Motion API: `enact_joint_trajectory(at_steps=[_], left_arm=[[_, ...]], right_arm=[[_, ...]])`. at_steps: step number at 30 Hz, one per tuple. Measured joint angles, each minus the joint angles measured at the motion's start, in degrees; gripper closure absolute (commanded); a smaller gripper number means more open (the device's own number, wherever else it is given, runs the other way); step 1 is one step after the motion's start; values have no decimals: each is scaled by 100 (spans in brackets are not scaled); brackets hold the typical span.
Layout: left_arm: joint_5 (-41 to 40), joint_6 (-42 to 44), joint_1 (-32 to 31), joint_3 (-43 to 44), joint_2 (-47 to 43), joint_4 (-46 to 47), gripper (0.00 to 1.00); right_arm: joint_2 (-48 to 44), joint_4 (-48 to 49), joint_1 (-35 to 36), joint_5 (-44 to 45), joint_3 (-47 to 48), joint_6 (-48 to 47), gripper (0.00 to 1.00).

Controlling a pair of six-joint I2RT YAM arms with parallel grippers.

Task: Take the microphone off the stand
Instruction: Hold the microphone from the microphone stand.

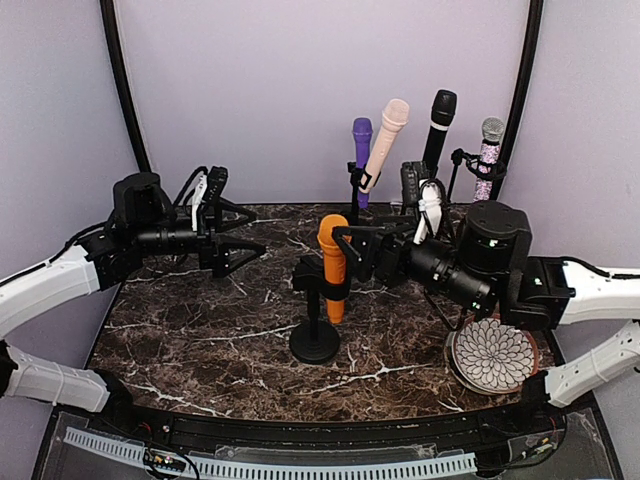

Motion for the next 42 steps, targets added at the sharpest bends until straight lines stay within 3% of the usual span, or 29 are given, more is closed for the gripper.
enact_joint_trajectory(at_steps=[9, 19, 24, 31, 37, 42], left_arm=[[-236, -2, 0, 0, -63, -66, 1], [-249, -37, 0, 0, -63, -68, 1], [-247, -90, 0, 0, -66, -68, 1], [-221, -118, 0, 0, -70, -68, 1], [-70, -85, 0, 0, -81, -83, 1], [140, 74, -39, 2, -68, -219, 1]], right_arm=[[1182, -920, 328, 1274, 1172, 37, 8], [1825, -1523, 555, 2354, 1814, 197, 21], [1976, -1668, 555, 2583, 1878, 247, 37], [2031, -1585, 557, 2594, 1893, 205, 69], [2015, -938, 557, 2500, 1624, -334, 84], [1670, 144, 315, 1711, 892, -1008, 90]])
